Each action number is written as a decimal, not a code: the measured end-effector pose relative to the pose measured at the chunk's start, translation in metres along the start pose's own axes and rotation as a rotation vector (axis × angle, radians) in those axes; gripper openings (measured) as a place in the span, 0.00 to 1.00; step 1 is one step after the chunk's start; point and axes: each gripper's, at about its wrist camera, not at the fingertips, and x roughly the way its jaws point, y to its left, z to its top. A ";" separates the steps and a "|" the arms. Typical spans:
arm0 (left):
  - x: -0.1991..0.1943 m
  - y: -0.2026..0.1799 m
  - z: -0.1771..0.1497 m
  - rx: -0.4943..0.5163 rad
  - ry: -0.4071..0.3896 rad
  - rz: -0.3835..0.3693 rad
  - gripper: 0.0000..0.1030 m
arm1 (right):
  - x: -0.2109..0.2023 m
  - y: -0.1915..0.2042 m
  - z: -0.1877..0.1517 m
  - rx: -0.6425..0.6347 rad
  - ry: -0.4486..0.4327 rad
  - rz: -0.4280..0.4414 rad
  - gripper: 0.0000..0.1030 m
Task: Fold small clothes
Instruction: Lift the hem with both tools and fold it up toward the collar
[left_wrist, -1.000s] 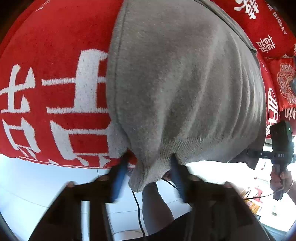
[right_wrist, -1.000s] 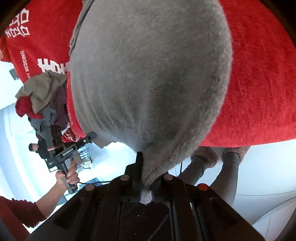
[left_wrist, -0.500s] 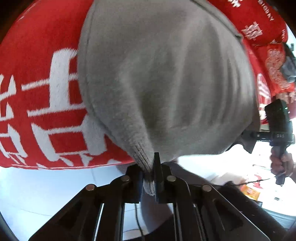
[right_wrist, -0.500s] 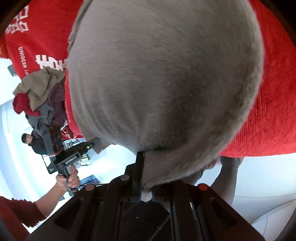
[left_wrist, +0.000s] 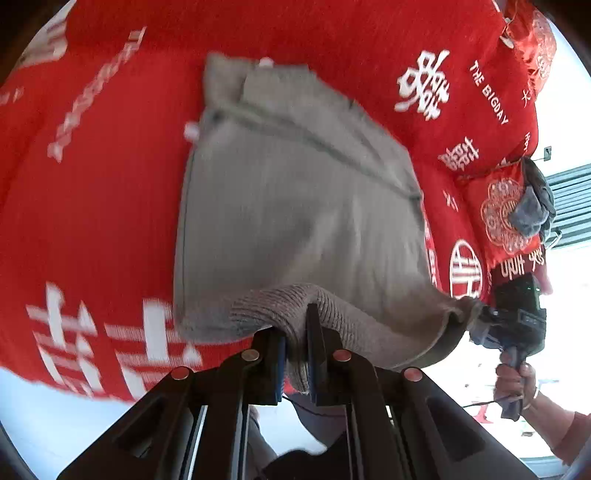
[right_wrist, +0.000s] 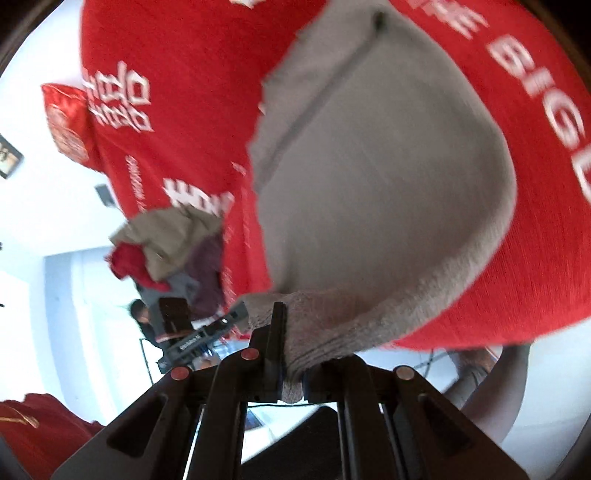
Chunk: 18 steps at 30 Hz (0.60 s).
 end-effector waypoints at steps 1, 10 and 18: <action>-0.002 -0.006 0.013 0.008 -0.023 0.009 0.09 | -0.002 0.006 0.007 -0.010 -0.012 0.010 0.07; -0.021 -0.024 0.116 0.032 -0.139 0.027 0.09 | -0.008 0.060 0.123 -0.153 -0.039 0.023 0.07; 0.026 -0.022 0.218 -0.010 -0.155 0.090 0.09 | 0.021 0.065 0.248 -0.173 0.009 -0.016 0.07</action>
